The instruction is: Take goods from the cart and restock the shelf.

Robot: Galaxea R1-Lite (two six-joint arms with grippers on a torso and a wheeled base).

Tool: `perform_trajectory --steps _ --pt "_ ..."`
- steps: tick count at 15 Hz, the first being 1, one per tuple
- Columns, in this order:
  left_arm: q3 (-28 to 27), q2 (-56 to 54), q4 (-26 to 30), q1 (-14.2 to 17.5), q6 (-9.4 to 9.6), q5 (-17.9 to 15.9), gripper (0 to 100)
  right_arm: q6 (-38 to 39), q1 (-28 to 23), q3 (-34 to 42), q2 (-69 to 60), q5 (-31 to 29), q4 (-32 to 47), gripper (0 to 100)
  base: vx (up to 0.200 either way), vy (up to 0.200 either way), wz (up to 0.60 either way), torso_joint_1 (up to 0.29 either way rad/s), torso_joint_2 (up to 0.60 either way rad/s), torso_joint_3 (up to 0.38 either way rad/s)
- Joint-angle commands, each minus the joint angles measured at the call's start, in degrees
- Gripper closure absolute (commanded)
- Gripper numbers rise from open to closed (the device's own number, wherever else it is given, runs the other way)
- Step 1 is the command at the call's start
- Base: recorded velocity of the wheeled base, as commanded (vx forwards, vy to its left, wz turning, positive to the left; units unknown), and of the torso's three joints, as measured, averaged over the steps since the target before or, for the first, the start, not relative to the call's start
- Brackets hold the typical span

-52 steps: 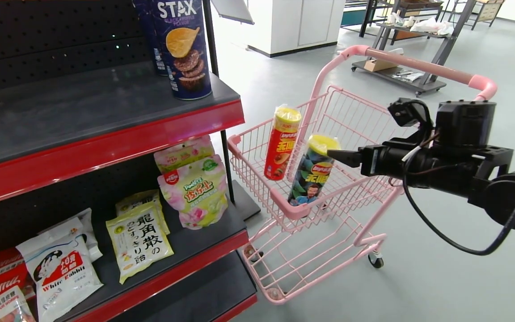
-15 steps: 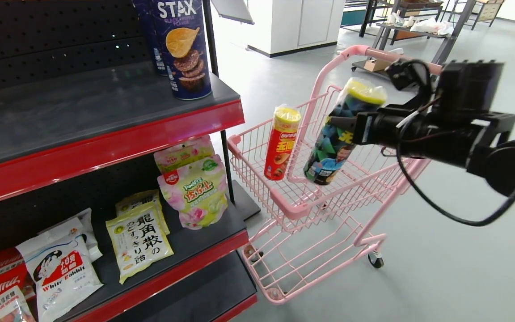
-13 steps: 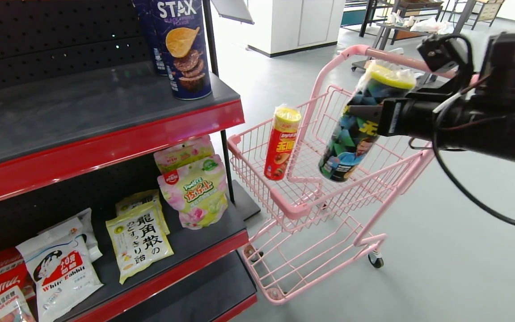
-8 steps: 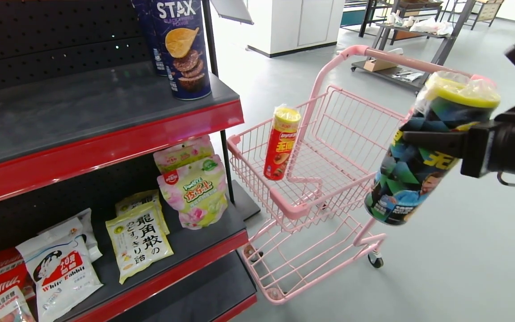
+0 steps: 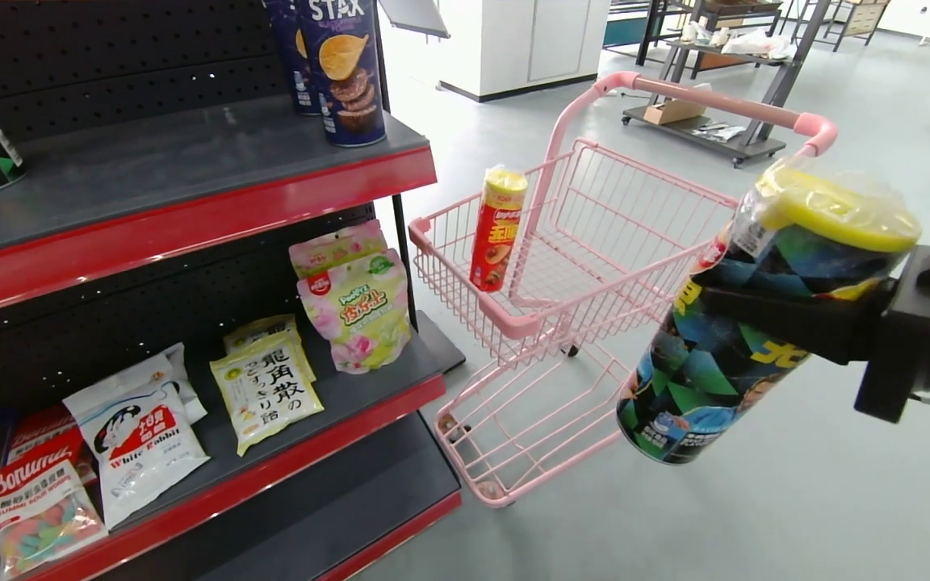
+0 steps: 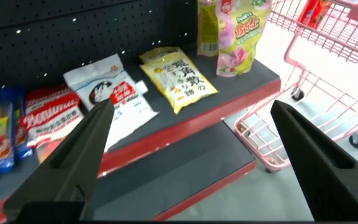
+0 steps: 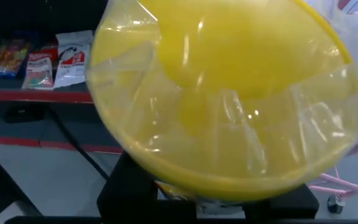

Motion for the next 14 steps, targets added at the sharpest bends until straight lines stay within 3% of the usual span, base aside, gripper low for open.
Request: perform_trajectory --steps 1,2,9,14 --pt "0.0 0.1 0.0 0.0 -0.03 0.0 0 -0.7 1.1 1.5 1.6 -1.3 -0.3 100 -0.2 0.0 0.0 0.002 0.01 0.002" --pt "0.0 0.1 0.0 0.0 -0.03 0.0 0 -1.1 1.7 2.0 1.6 -1.6 -0.4 100 -0.2 0.0 0.0 0.002 0.0 0.002" --pt "0.0 0.1 0.0 0.0 -0.03 0.0 0 -3.2 1.6 2.4 1.7 -5.0 -0.7 100 0.0 0.0 0.0 0.0 0.0 0.0" --pt "0.0 0.1 0.0 0.0 -0.03 0.0 0 -3.2 1.6 2.5 2.1 -6.2 -0.7 100 0.0 0.0 0.6 0.001 0.0 0.002"
